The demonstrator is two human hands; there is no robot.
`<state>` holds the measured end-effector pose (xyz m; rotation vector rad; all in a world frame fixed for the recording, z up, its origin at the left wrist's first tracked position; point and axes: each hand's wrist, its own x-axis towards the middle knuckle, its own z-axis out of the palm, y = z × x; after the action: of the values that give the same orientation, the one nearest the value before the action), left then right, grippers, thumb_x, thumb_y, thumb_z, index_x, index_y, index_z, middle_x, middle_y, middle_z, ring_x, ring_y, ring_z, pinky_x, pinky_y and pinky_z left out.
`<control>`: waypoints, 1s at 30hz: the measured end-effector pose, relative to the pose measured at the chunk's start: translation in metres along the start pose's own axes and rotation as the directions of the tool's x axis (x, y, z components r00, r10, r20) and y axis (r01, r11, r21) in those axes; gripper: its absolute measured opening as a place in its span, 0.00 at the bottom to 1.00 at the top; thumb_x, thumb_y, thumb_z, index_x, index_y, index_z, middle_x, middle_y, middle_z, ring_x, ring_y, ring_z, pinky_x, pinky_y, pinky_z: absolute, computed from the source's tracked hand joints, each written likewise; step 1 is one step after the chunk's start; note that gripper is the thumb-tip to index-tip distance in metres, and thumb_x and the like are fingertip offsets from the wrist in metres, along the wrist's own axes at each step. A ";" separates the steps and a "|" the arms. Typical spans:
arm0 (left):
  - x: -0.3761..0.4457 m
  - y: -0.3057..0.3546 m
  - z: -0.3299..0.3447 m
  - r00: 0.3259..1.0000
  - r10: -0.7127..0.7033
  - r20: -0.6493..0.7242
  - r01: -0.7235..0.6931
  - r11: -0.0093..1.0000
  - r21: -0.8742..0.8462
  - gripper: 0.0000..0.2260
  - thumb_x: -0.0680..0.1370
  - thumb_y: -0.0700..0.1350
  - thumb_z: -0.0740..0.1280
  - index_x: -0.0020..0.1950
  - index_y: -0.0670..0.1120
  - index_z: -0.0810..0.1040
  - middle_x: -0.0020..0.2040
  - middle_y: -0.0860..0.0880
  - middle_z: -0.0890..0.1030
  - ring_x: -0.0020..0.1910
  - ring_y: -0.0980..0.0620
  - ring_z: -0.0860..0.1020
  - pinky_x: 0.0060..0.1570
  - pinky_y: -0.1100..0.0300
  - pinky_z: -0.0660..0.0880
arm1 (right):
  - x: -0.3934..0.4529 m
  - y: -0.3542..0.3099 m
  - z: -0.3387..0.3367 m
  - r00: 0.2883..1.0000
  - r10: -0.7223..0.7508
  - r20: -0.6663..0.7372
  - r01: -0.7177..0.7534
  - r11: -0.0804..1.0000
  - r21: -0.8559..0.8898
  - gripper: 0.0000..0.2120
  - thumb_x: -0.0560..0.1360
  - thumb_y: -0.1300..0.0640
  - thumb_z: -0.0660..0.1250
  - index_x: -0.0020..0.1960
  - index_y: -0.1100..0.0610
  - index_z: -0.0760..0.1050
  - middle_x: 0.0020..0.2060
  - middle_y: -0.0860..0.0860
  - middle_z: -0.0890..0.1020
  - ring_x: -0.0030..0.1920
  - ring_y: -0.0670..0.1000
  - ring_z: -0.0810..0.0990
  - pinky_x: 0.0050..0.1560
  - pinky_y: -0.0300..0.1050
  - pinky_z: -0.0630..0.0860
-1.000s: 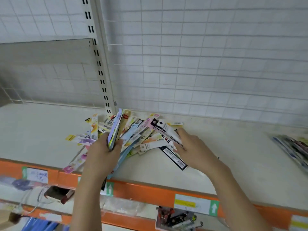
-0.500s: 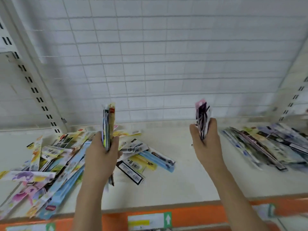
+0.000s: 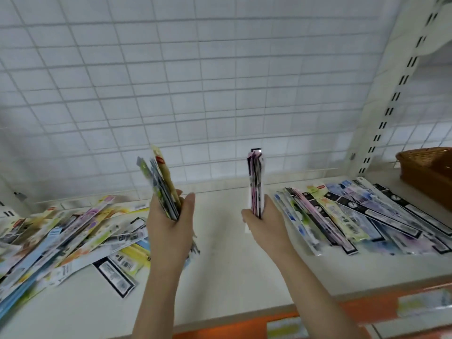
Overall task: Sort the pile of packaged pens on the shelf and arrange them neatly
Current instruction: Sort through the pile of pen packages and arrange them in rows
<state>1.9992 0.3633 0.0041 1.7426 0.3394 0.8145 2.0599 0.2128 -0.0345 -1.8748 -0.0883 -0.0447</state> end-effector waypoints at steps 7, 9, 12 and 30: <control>-0.034 -0.018 0.059 0.987 -0.075 0.144 0.049 0.984 0.172 0.12 0.76 0.43 0.67 0.40 0.56 0.67 0.34 0.51 0.74 0.32 0.49 0.73 0.32 0.62 0.69 | 0.018 -0.001 -0.075 0.990 -0.049 -0.133 0.048 0.999 -0.014 0.05 0.73 0.62 0.64 0.46 0.60 0.68 0.37 0.60 0.78 0.35 0.58 0.76 0.33 0.45 0.69; -0.032 -0.021 0.062 0.988 -0.112 0.110 0.086 0.971 0.221 0.11 0.76 0.43 0.67 0.40 0.54 0.68 0.35 0.48 0.76 0.33 0.46 0.74 0.34 0.54 0.72 | 0.025 0.000 -0.097 0.990 -0.066 -0.123 0.057 0.996 -0.072 0.05 0.74 0.62 0.64 0.43 0.59 0.68 0.32 0.54 0.75 0.31 0.51 0.71 0.31 0.43 0.66; -0.027 -0.024 0.063 0.970 -0.239 0.056 0.221 0.951 0.218 0.09 0.75 0.43 0.68 0.40 0.52 0.69 0.35 0.43 0.77 0.33 0.41 0.76 0.34 0.51 0.74 | 0.035 0.005 -0.124 0.996 -0.028 -0.083 0.015 0.988 -0.155 0.04 0.74 0.60 0.63 0.45 0.60 0.70 0.34 0.51 0.74 0.33 0.50 0.71 0.31 0.42 0.64; -0.046 0.027 0.184 0.826 -0.470 0.310 0.188 0.749 0.636 0.12 0.75 0.47 0.67 0.47 0.42 0.65 0.36 0.49 0.70 0.32 0.55 0.69 0.27 0.64 0.64 | 0.042 0.035 -0.188 0.984 0.145 0.100 -0.053 0.782 -0.621 0.11 0.74 0.56 0.62 0.53 0.59 0.65 0.32 0.48 0.66 0.39 0.52 0.70 0.32 0.41 0.65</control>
<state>2.0851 0.1929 -0.0116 2.2852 0.6131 -0.0103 2.1078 0.0246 -0.0082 -2.5428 -0.0780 0.1547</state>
